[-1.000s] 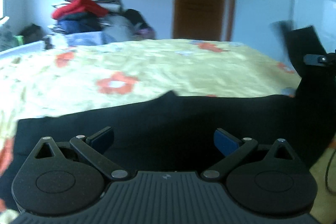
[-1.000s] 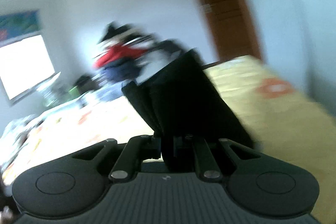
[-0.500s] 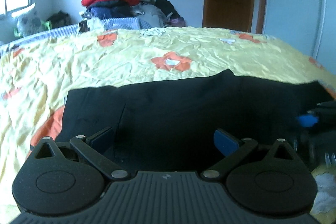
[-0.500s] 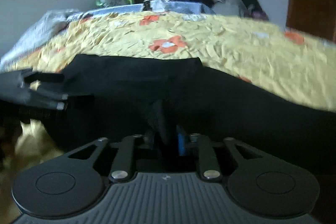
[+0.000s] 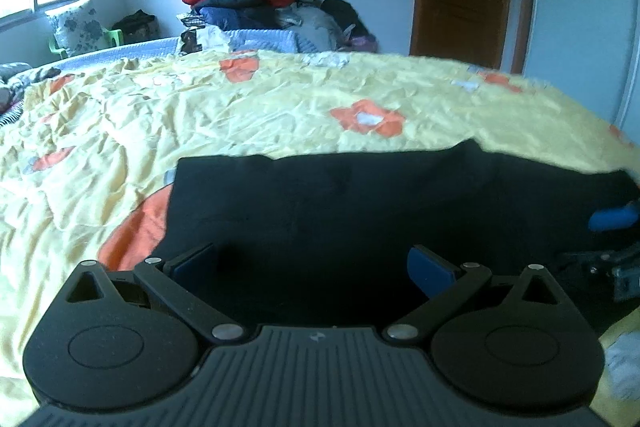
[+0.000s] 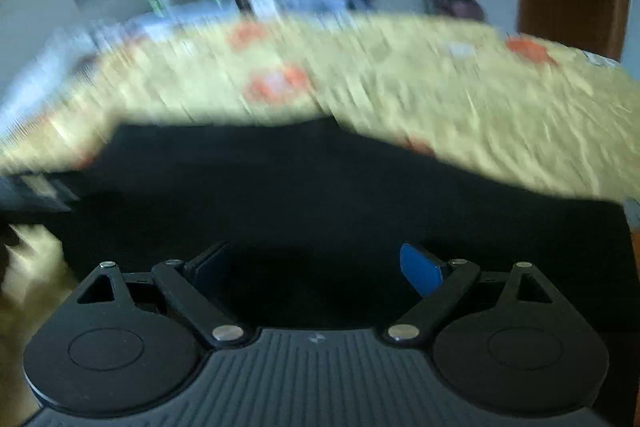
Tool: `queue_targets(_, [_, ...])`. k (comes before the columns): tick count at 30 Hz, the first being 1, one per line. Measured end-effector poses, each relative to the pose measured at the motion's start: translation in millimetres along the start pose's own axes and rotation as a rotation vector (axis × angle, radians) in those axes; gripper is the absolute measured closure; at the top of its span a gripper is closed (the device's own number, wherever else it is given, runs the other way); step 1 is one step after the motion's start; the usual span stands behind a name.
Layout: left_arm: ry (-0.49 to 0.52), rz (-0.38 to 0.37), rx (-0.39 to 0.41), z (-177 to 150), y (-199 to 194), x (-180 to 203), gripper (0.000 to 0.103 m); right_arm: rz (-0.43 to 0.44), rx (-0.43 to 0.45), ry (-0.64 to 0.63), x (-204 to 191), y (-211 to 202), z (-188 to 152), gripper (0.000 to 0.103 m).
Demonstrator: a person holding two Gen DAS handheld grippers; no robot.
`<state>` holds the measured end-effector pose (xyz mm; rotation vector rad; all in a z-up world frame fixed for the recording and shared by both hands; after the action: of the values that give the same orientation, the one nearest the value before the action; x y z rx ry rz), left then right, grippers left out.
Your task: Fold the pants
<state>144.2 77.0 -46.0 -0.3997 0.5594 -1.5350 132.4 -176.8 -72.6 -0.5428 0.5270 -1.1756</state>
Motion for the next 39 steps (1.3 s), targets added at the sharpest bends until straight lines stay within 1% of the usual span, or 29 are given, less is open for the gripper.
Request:
queue_targets(1, [0.014, 0.012, -0.008, -1.7, 1.7, -1.1, 0.0, -0.048, 0.018, -0.043, -6.1, -2.1, -2.3, 0.001])
queue_targets(3, [0.041, 0.031, -0.009, -5.0, 2.5, -4.2, 0.0, -0.101, 0.012, -0.09, -13.9, -3.9, 1.2, 0.0])
queue_targets(5, [0.054, 0.043, 0.001, -5.8, 1.0, -7.9, 0.0, -0.122, 0.039, -0.124, -21.2, -9.9, 8.9, 0.0])
queue_targets(6, [0.057, 0.051, 0.002, -6.1, 1.0, -10.1, 0.0, -0.119, 0.061, -0.134, -25.5, -13.5, 13.1, 0.0])
queue_targets(8, [0.043, 0.055, -0.005, -8.5, 3.9, -16.7, 0.0, -0.074, 0.085, -0.154, -37.1, -18.8, 19.6, 0.0])
queue_targets(10, [0.02, 0.03, -0.022, -12.5, 8.5, -19.4, 0.0, -0.033, 0.04, -0.204, -51.9, -5.9, 21.0, 0.0])
queue_targets(11, [0.015, 0.025, -0.015, -14.0, 8.4, -20.4, 0.0, -0.029, -0.005, -0.243, -57.4, 4.8, 15.1, 0.0])
queue_targets(12, [0.018, 0.026, -0.007, -14.4, 7.6, -21.2, 0.0, -0.037, -0.017, -0.27, -60.2, 10.7, 9.5, 0.0])
queue_targets(13, [0.028, 0.026, -0.002, -14.5, 6.6, -21.2, 0.0, -0.039, 0.019, -0.264, -60.2, 8.2, 11.1, 0.0])
queue_targets(14, [0.032, 0.027, 0.001, -14.2, 5.5, -21.3, 0.0, -0.044, -0.006, -0.264, -60.2, 8.3, 12.7, 0.0])
queue_targets(15, [0.03, 0.03, 0.004, -13.5, 4.5, -22.1, 0.0, -0.049, -0.006, -0.263, -61.0, 5.5, 16.0, 0.0])
queue_targets(16, [0.022, 0.034, 0.008, -12.8, 3.6, -23.8, 0.0, -0.053, 0.016, -0.271, -63.2, -0.9, 19.7, 0.0])
queue_targets(19, [-0.014, 0.062, 0.018, -10.9, 1.7, -32.2, 0.0, -0.04, 0.107, -0.319, -82.4, -20.8, 39.1, 0.0])
queue_targets(22, [-0.04, 0.085, 0.011, -10.6, 1.1, -41.6, 0.0, -0.016, 0.157, -0.381, -108.1, -28.3, 53.9, 0.0])
queue_targets(24, [-0.043, 0.12, 0.016, -10.6, -1.2, -48.2, 0.0, -0.01, 0.158, -0.445, -128.0, -24.1, 55.4, 0.0])
queue_targets(26, [-0.032, 0.149, 0.02, -10.5, -2.8, -53.4, 0.0, -0.02, 0.139, -0.506, -145.3, -13.8, 49.4, 0.0])
queue_targets(28, [-0.031, 0.169, 0.017, -11.6, -3.2, -58.3, 0.0, -0.027, 0.11, -0.529, -154.6, -1.8, 40.1, 0.0])
queue_targets(30, [-0.039, 0.171, 0.012, -12.9, -3.4, -62.6, 0.0, -0.026, 0.08, -0.521, -158.4, 12.3, 30.0, 0.0])
queue_targets(32, [-0.045, 0.171, 0.01, -13.9, -3.1, -64.8, 0.0, -0.03, 0.063, -0.485, -155.6, 21.3, 21.4, 0.0])
queue_targets(34, [-0.046, 0.172, 0.009, -14.7, -2.8, -65.5, 0.0, -0.015, 0.074, -0.424, -151.8, 19.4, 15.4, 0.0])
queue_targets(37, [-0.04, 0.176, 0.009, -15.1, -2.3, -64.1, 0.0, 0.025, 0.062, -0.338, -139.9, 16.0, 14.3, 0.0])
queue_targets(39, [-0.03, 0.18, 0.012, -14.9, -3.6, -63.2, 0.0, 0.04, 0.072, -0.302, -134.2, 11.2, 15.3, 0.0])
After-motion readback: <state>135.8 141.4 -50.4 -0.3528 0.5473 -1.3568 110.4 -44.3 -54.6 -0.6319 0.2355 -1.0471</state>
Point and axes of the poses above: each gripper's, at about its wrist camera, not at the fingertips, and y roughly the way its jaws point, x to its right, z to its top, the point moved 6 cm from there along y, roughly the way its jaws point, and after that the axes turned 5 degrees about z, right-handed, at the moved point
